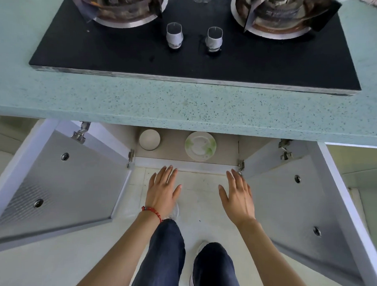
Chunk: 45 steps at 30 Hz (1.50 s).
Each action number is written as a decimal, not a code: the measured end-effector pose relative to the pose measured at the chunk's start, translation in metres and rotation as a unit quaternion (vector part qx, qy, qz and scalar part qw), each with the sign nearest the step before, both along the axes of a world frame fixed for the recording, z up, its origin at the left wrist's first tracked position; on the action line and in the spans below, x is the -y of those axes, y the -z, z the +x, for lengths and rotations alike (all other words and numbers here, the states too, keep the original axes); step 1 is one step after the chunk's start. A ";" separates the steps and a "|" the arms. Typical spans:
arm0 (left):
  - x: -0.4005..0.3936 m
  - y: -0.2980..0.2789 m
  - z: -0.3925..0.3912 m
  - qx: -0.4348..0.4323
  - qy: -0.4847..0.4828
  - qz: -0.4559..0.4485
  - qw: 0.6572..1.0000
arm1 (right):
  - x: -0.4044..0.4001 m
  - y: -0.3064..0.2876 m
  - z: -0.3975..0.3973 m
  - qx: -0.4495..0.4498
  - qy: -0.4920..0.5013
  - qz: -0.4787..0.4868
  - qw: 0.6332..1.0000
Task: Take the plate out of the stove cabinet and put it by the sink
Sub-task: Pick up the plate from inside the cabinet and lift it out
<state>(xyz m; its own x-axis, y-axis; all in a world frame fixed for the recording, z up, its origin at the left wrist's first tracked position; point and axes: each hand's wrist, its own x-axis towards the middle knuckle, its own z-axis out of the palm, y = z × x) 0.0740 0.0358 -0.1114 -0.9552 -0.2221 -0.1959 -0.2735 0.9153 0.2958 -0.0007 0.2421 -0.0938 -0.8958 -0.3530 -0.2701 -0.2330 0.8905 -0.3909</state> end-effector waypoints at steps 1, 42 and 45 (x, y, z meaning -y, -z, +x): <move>0.004 0.011 -0.007 0.001 0.005 -0.003 1.000 | 0.003 0.011 -0.005 -0.006 0.006 -0.001 1.000; 0.071 0.389 -0.191 -0.117 0.055 0.000 0.992 | 0.046 0.397 -0.174 -0.138 0.033 -0.058 0.988; 0.076 0.410 -0.200 -0.113 0.039 0.010 0.993 | 0.045 0.414 -0.185 -0.133 0.036 -0.055 0.989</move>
<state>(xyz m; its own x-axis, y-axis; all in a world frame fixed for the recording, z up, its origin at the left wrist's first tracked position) -0.1264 -0.0406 -0.5209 -0.9895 -0.1429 0.0221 -0.1255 0.9243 0.3606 -0.1857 0.1974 -0.5083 -0.9537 -0.3004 0.0140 -0.2782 0.8640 -0.4196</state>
